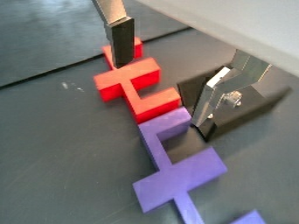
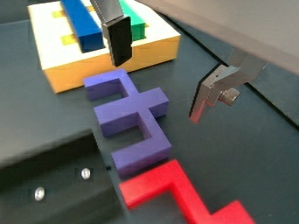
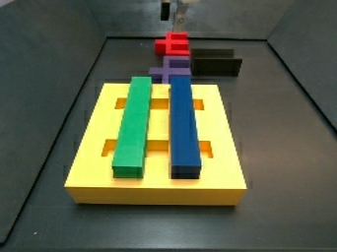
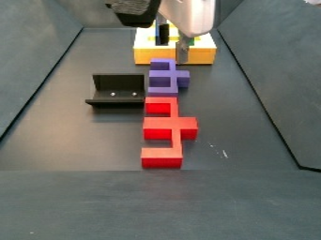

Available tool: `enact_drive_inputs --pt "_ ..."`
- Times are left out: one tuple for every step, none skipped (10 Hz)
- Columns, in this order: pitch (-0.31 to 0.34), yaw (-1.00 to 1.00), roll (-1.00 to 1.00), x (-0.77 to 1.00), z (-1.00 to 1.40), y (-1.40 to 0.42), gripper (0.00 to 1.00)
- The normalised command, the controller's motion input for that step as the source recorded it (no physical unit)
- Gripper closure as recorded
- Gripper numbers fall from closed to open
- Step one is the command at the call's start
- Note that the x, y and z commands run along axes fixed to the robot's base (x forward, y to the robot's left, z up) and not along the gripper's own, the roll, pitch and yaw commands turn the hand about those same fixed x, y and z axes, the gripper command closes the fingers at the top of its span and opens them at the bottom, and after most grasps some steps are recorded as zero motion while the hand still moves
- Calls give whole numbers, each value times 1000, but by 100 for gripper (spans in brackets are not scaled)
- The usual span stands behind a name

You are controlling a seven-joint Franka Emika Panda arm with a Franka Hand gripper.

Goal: Pick up the purple object. Move up. Place the purple object on the fixture. Regrasp the purple object. Move to above the board. Insert the purple object.
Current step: Pick up the purple object.

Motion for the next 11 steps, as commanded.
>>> enact_drive_inputs --pt "-74 -686 -70 0 -226 -383 0" --pt "-37 -594 -63 0 -251 -446 0" --pt "-24 -529 0 0 -297 -494 0" --pt "-34 -500 0 -60 -337 -429 0" --pt "-83 -523 -17 -149 -434 -306 0" --pt "-64 -466 0 -249 -420 -166 0" --pt "-20 -440 0 -320 -357 -86 0" --pt "-30 -420 0 -351 -320 -37 0" --pt "-23 -380 16 -320 -323 -29 0" --pt "0 -223 53 -97 -223 -69 0" --pt "0 -166 64 0 -143 -29 0"
